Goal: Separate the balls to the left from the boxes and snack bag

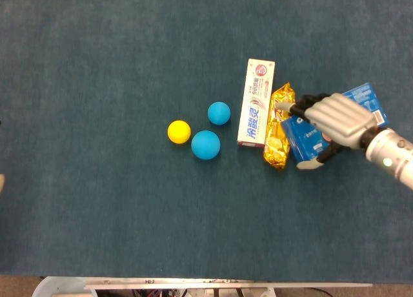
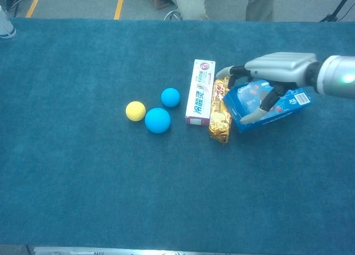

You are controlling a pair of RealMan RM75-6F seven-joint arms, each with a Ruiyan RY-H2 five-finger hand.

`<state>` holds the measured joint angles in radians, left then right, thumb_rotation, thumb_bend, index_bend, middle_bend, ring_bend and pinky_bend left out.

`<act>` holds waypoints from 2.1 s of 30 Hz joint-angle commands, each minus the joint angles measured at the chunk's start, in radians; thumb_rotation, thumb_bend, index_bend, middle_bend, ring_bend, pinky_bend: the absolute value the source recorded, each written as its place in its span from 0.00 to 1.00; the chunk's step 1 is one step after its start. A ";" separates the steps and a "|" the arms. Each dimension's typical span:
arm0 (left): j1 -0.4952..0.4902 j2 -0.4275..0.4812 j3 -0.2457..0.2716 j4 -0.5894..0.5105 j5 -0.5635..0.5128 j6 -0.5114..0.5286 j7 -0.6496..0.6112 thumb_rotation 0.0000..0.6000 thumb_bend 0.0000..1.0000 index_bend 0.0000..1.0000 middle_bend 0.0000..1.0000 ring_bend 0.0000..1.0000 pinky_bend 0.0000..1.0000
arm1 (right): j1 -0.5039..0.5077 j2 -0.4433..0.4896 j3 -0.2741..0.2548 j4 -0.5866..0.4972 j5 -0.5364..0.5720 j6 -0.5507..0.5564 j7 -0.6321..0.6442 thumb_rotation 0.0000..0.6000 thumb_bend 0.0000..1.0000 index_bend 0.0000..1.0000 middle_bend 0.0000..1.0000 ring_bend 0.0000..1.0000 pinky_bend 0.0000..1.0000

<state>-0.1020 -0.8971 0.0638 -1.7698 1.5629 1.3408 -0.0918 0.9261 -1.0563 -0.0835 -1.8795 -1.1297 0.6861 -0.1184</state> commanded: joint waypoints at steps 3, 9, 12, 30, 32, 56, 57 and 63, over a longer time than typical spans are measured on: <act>-0.005 -0.001 0.000 -0.009 -0.001 -0.007 0.011 1.00 0.37 0.08 0.13 0.07 0.00 | -0.038 0.045 0.003 -0.019 -0.056 -0.010 0.060 0.60 0.00 0.02 0.23 0.14 0.23; -0.006 0.000 0.002 -0.021 -0.001 -0.007 0.024 1.00 0.37 0.08 0.13 0.08 0.00 | -0.059 0.071 0.005 -0.023 -0.098 -0.042 0.107 0.60 0.00 0.02 0.23 0.14 0.25; -0.004 0.001 0.004 -0.026 -0.001 -0.004 0.029 1.00 0.37 0.08 0.13 0.07 0.00 | -0.071 0.079 0.001 -0.020 -0.119 -0.056 0.118 0.60 0.00 0.02 0.23 0.14 0.27; -0.054 0.013 -0.008 -0.015 0.021 -0.050 0.013 1.00 0.37 0.08 0.13 0.08 0.00 | -0.148 0.124 0.088 -0.012 -0.161 0.068 0.171 0.62 0.00 0.02 0.23 0.14 0.27; -0.070 0.015 -0.011 -0.012 0.027 -0.065 0.004 1.00 0.37 0.08 0.13 0.08 0.00 | -0.158 0.127 0.099 -0.010 -0.152 0.094 0.155 0.70 0.00 0.02 0.23 0.14 0.27; -0.321 -0.116 -0.058 0.081 0.056 -0.343 -0.036 1.00 0.37 0.08 0.09 0.07 0.00 | -0.299 0.219 0.193 -0.062 -0.138 0.300 0.176 1.00 0.00 0.02 0.23 0.14 0.27; -0.335 -0.122 -0.060 0.088 0.058 -0.356 -0.032 1.00 0.37 0.08 0.09 0.07 0.00 | -0.302 0.220 0.194 -0.062 -0.139 0.300 0.179 1.00 0.00 0.02 0.23 0.14 0.27; -0.422 -0.166 -0.078 0.112 0.047 -0.450 -0.041 1.00 0.37 0.07 0.07 0.07 0.00 | -0.311 0.229 0.201 -0.060 -0.148 0.285 0.189 1.00 0.00 0.02 0.23 0.14 0.27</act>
<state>-0.4979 -1.0474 -0.0067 -1.6659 1.6157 0.9195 -0.1251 0.6155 -0.8281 0.1163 -1.9393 -1.2773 0.9725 0.0692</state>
